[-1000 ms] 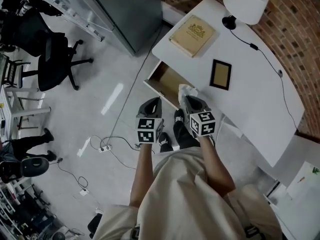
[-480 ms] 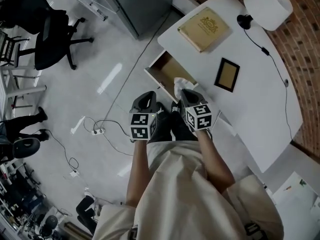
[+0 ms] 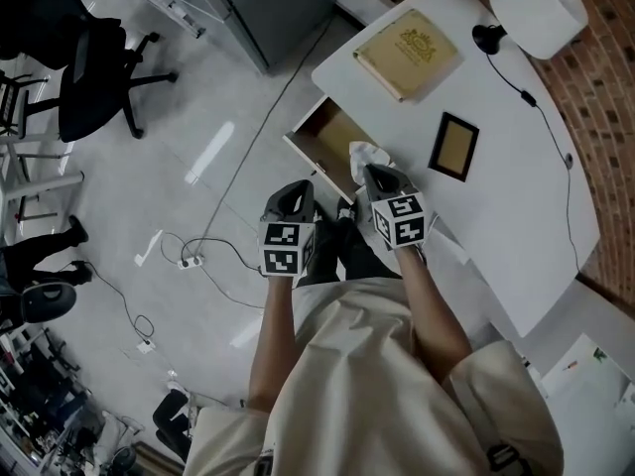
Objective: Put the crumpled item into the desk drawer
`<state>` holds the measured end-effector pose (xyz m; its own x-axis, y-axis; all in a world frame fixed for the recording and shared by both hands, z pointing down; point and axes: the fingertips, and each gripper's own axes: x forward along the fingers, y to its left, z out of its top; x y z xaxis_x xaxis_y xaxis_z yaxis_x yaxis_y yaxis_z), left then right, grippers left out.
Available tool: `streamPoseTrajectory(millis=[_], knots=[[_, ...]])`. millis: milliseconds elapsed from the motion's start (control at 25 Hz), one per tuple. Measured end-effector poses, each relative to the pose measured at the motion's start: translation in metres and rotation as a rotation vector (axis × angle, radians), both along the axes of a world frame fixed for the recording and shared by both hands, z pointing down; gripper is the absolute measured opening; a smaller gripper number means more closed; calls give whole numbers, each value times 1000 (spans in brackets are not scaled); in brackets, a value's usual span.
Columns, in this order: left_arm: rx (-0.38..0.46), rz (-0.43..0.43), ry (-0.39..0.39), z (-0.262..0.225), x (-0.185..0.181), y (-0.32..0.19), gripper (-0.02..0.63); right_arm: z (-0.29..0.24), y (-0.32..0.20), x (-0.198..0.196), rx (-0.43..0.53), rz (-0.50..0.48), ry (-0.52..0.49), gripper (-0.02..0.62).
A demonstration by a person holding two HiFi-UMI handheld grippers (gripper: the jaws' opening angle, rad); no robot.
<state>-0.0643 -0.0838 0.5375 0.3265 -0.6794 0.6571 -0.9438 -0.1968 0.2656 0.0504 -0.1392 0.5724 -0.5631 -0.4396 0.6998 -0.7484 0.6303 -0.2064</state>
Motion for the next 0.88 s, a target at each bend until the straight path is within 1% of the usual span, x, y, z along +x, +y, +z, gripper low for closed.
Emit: streamPoseTrajectory(millis=[80, 200, 280, 600, 880], knots=[[-7, 4, 9, 6, 3, 1, 17, 6, -2, 2, -1, -8, 14, 25], [-4, -12, 34, 17, 6, 3, 17, 16, -4, 6, 8, -30, 53, 25], [-9, -17, 36, 22, 5, 4, 17, 22, -3, 5, 7, -45, 68, 25], [-27, -26, 46, 50, 8, 2, 17, 51, -10, -6, -14, -74, 73, 25], [-83, -52, 78, 80, 13, 5, 17, 79, -16, -15, -32, -69, 87, 25]])
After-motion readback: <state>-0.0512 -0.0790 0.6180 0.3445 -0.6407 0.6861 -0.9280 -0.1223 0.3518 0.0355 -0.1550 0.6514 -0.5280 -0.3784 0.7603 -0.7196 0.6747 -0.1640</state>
